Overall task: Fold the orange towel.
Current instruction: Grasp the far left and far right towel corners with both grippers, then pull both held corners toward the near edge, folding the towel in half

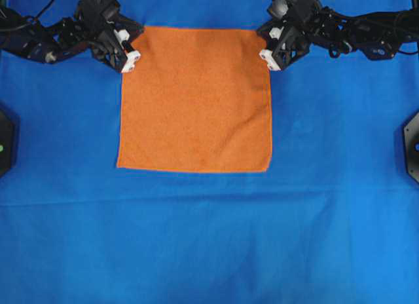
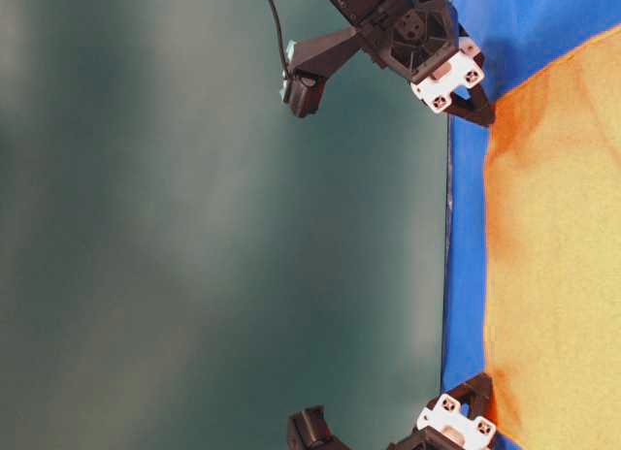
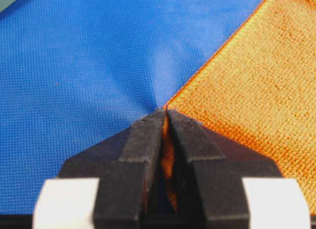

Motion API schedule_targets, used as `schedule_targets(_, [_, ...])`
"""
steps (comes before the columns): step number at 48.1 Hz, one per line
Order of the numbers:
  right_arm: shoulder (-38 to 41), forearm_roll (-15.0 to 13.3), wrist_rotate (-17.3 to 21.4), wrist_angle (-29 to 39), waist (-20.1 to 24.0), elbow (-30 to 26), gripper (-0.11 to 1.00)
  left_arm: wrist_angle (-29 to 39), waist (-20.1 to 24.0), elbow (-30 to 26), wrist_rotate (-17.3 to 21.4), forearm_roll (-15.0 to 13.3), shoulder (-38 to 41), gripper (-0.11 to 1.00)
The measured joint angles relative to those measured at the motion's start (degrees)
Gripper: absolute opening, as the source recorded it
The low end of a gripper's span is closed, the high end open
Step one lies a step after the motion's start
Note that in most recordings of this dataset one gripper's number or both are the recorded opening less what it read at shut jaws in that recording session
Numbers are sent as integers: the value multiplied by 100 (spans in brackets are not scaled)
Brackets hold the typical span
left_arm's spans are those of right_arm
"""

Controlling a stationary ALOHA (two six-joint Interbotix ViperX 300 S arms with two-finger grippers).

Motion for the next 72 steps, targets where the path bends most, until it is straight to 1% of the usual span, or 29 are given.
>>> schedule_targets(14, [-53,0,-18,-9,0,0,2,132,-62,79,9,0,-167,1])
schedule_targets(20, [-316,0,-44,26,0,35,2,422,-193,88,18,0,-624,1])
schedule_targets(29, [-800,-79,-44,123,0,62,2,782,-246,105,26,0,-1336,1])
schedule_targets(37, [-914,-88,-44,176,9,88,2,905,-281,202,26,0,-1582,1])
schedule_targets(46, [-914,-88,-18,176,141,114,2,914,-396,316,26,0,-1670,1])
schedule_targets(53, [-1028,-88,35,202,290,272,2,914,-659,475,26,0,-1793,1])
schedule_targets(61, [-1389,-70,62,316,589,606,2,879,-1020,747,26,0,-2057,1])
schedule_targets(67, [-1802,44,105,334,976,932,2,756,-1415,993,18,9,-2303,1])
schedule_targets(72, [-2136,158,220,334,1380,1169,2,563,-1828,1222,-9,0,-2470,1])
